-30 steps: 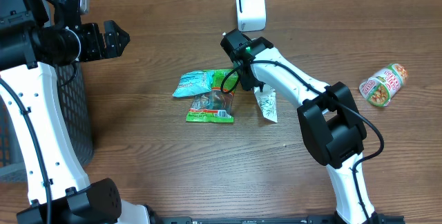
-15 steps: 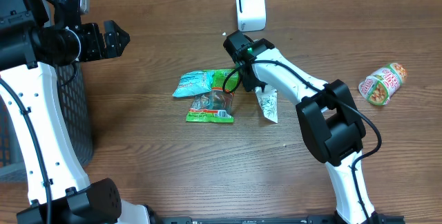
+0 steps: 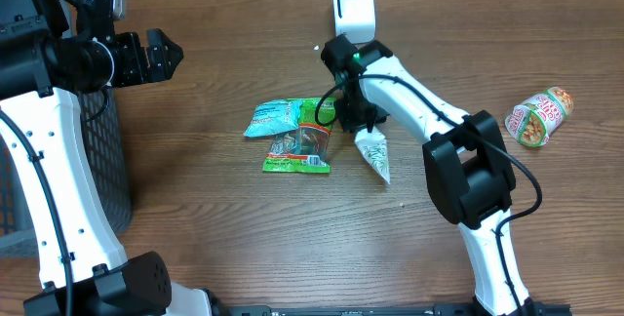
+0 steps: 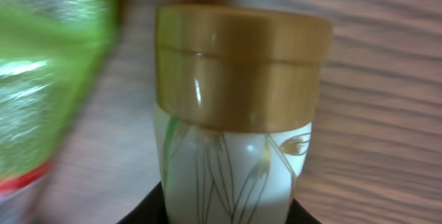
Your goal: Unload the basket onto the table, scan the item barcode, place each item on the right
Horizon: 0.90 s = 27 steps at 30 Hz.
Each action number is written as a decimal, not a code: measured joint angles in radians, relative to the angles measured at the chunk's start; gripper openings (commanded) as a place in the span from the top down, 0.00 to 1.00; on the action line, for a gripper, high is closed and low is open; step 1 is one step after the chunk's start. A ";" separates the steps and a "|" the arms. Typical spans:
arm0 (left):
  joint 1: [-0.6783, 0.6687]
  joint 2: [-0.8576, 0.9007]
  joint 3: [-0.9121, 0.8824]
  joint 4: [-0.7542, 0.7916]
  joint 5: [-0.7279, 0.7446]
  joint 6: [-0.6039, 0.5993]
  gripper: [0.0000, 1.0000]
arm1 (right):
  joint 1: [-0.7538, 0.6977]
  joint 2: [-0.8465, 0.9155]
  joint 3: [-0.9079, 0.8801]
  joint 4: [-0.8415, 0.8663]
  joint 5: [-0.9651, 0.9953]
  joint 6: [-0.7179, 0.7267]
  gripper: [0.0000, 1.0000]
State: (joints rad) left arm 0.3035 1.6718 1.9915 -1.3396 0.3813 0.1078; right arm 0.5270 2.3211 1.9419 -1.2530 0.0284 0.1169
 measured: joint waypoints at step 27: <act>0.000 0.000 0.000 0.000 0.000 0.000 0.00 | -0.269 -0.006 -0.185 0.208 -0.750 -0.173 0.07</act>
State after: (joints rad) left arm 0.3035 1.6718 1.9915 -1.3392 0.3813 0.1078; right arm 0.2577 2.3146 1.7573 -1.0451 -0.7216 -0.0559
